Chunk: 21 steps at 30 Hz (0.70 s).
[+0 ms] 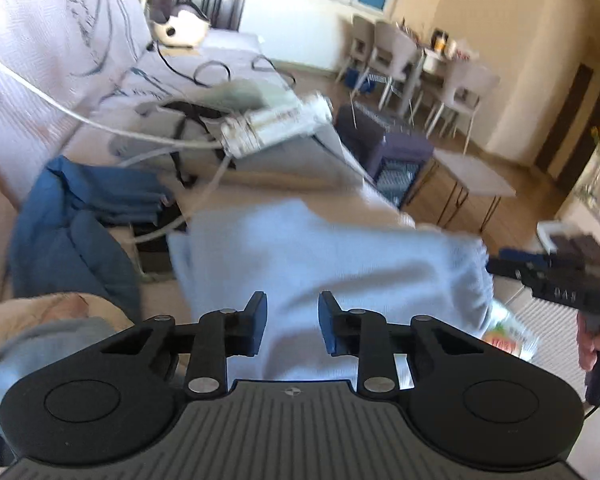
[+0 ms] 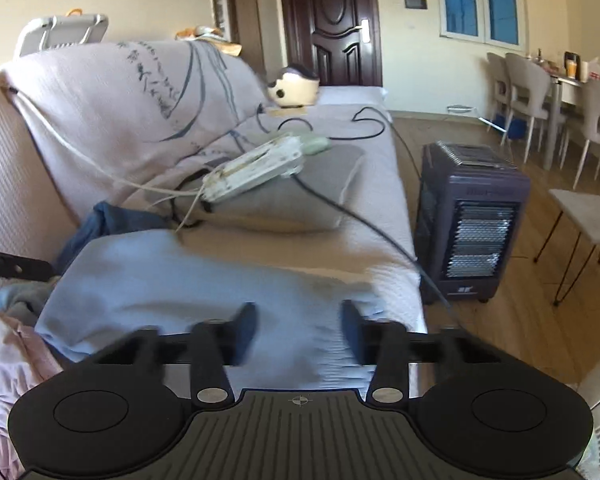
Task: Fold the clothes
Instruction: 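Lay the folded sweatpants onto the white shirt and open both grippers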
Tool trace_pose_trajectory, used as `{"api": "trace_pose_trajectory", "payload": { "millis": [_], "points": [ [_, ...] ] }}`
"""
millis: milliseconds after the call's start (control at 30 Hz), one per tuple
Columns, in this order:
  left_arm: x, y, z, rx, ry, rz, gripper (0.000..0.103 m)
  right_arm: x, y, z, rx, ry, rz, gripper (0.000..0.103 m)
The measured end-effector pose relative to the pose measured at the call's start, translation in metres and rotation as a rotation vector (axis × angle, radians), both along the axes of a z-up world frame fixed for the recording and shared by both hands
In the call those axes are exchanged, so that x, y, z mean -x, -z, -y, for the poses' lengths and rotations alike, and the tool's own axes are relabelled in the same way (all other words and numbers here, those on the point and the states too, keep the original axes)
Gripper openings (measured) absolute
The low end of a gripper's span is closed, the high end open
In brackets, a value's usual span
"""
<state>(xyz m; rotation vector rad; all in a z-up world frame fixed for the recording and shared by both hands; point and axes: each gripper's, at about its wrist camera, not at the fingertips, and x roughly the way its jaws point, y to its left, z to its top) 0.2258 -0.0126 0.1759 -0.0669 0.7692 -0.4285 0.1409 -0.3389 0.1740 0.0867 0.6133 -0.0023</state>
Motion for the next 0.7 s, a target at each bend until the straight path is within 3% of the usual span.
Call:
{"api": "trace_pose_trajectory", "payload": {
  "millis": [133,233,333,467,667,700],
  "points": [
    [-0.008,0.028,-0.006,-0.045,-0.057,-0.020,0.023,-0.008,0.021,-0.008,0.029,0.003,-0.052,0.037],
    [-0.017,0.049,-0.016,-0.040,-0.079,-0.072,0.023,-0.015,0.040,-0.003,0.032,0.026,-0.095,0.037],
    [-0.024,0.063,-0.023,-0.040,-0.096,-0.084,0.016,-0.021,0.050,0.000,0.015,0.042,-0.107,0.037],
    [-0.036,0.078,-0.026,-0.005,-0.140,-0.101,0.016,-0.029,0.061,-0.002,0.056,0.057,-0.124,0.037],
    [-0.033,0.076,-0.016,-0.048,-0.160,-0.092,0.017,-0.027,0.068,-0.018,0.158,0.059,-0.101,0.039],
    [-0.029,0.071,-0.015,-0.035,-0.165,-0.096,0.025,-0.025,0.065,-0.020,0.168,0.062,-0.099,0.039]
  ]
}}
